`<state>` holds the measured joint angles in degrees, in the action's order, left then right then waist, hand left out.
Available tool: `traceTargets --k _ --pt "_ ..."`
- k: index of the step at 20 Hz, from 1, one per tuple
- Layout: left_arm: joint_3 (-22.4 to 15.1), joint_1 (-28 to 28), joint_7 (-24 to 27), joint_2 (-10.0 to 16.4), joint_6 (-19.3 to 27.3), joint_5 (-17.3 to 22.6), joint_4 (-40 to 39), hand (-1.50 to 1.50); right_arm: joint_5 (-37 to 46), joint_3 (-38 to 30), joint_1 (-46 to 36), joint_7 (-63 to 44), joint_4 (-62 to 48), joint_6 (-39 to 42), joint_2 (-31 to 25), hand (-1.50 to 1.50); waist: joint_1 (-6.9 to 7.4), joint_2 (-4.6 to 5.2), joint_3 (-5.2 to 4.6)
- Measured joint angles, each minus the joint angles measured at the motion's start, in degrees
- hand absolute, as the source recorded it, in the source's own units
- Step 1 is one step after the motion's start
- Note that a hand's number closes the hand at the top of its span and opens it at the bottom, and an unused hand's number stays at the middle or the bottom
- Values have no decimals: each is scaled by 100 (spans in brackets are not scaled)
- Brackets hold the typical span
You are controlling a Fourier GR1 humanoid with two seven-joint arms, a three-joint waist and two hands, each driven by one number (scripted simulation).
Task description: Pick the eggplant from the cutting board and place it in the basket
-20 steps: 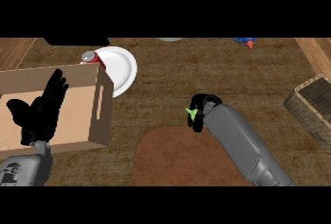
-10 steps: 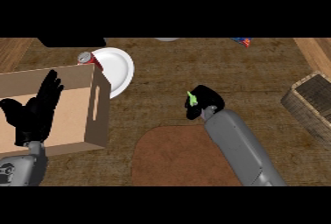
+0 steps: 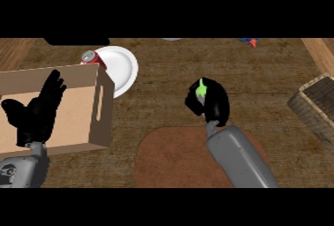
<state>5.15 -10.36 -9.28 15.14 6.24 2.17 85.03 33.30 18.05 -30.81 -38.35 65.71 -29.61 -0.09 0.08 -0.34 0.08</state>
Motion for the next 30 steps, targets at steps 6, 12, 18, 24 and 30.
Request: traceTargets --k 6,12,18,24,30 --pt "-2 49 -93 5 15 -31 124 0 607 436 -28 -420 1079 -1258 -1 150 -26 -17 -9" --pt "63 65 -75 47 -42 -33 116 0 2174 442 -409 -1905 1996 -774 -6 150 -73 -17 -15" --pt "59 -31 13 -38 -9 -99 -46 0 2789 -390 -1093 -2425 2477 -60 -103 150 -58 5 -14" --pt "65 -60 -18 -65 -36 -110 -13 0 3031 -1308 -1818 -2496 2390 263 -304 150 -14 18 -12" --pt "30 9 39 -138 -49 -157 -32 0 2959 -2048 -2237 -2460 2155 679 -800 150 -6 24 -12"
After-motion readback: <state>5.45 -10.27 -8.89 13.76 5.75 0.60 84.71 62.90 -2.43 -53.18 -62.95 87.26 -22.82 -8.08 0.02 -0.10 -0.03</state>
